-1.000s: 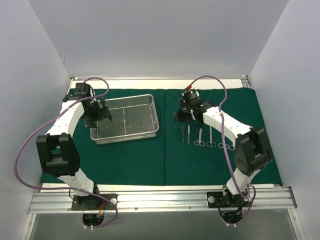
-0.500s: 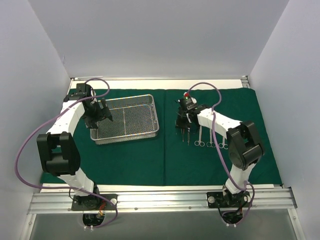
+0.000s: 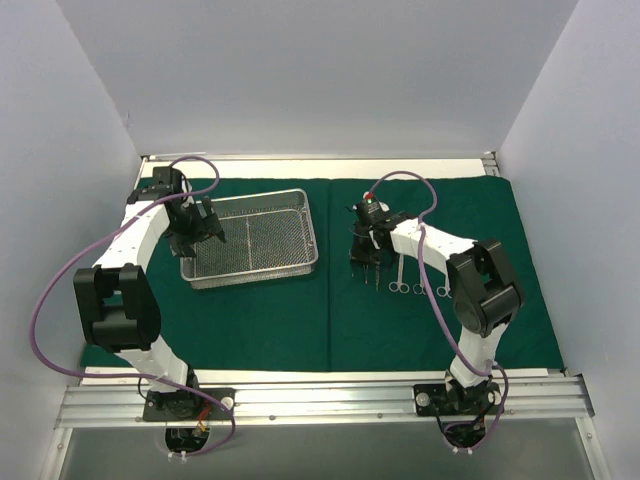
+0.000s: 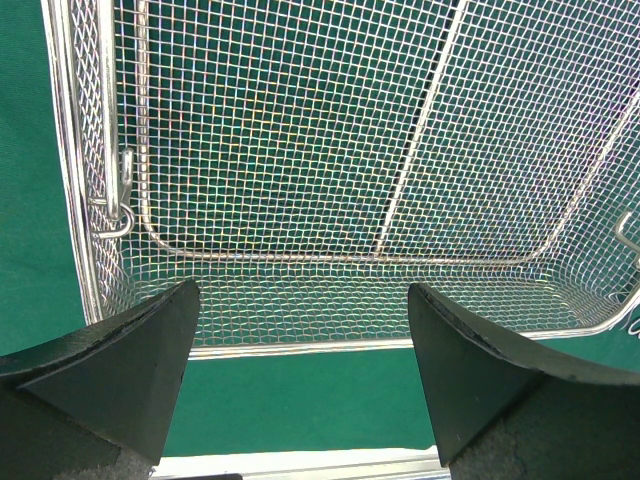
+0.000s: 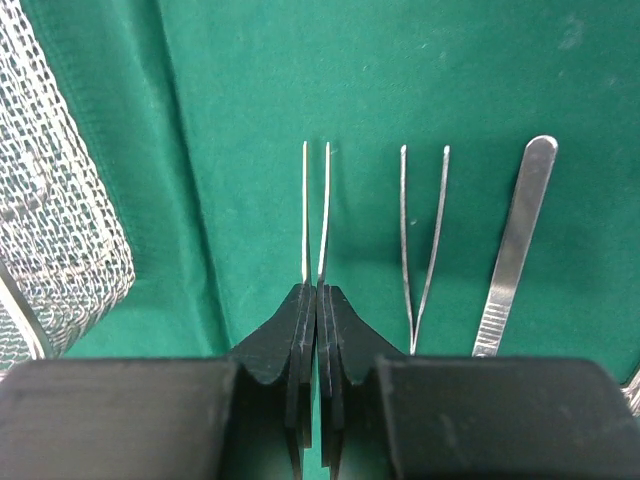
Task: Open and lay out the surgical kit
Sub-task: Place the medical item in the surgical kit, then reset both arms
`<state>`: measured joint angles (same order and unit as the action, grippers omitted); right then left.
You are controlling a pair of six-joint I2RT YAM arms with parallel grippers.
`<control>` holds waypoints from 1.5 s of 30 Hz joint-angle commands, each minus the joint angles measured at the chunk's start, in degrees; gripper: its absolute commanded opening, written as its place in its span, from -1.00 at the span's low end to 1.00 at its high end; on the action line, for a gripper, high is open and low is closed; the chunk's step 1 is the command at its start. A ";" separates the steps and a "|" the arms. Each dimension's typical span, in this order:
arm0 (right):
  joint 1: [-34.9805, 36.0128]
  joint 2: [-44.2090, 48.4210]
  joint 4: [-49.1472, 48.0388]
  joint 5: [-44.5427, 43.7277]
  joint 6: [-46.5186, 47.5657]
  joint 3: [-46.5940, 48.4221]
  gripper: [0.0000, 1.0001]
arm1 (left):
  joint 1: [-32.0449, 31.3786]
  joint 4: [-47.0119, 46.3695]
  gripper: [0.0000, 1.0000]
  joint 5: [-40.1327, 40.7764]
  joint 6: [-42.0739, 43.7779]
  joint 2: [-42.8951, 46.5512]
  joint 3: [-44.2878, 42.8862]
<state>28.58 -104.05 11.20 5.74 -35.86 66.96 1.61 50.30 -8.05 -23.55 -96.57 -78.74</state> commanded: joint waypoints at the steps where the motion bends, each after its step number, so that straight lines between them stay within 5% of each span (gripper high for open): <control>1: 0.87 -0.19 2.51 -0.20 0.70 -0.16 -1.00 | 0.24 -1.79 0.87 -1.00 -0.27 0.25 -0.89; 25: 1.31 -2.30 1.54 0.94 -0.18 -0.78 -1.00 | 0.77 -1.52 0.87 -1.35 0.52 0.16 -1.42; 34: 1.22 2.62 6.28 -2.92 4.03 6.33 -0.81 | 0.77 -1.87 0.87 -2.40 0.44 1.39 -1.07; 38: 1.48 4.73 6.99 -5.12 8.25 10.03 -0.43 | 0.85 -3.19 0.87 -3.98 -0.18 3.40 -0.27; 40: 1.57 4.91 6.99 -7.48 9.05 10.73 -0.05 | 0.77 -3.72 0.87 -4.86 -0.53 4.11 0.08; 45: 3.66 3.50 10.51 -9.68 12.64 15.39 0.37 | 0.24 -4.95 0.87 -6.88 -2.72 7.80 2.36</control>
<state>29.93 -101.67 17.56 0.34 -27.07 79.72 1.98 48.10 -12.36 -24.49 -93.45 -77.43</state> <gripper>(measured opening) 0.656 0.938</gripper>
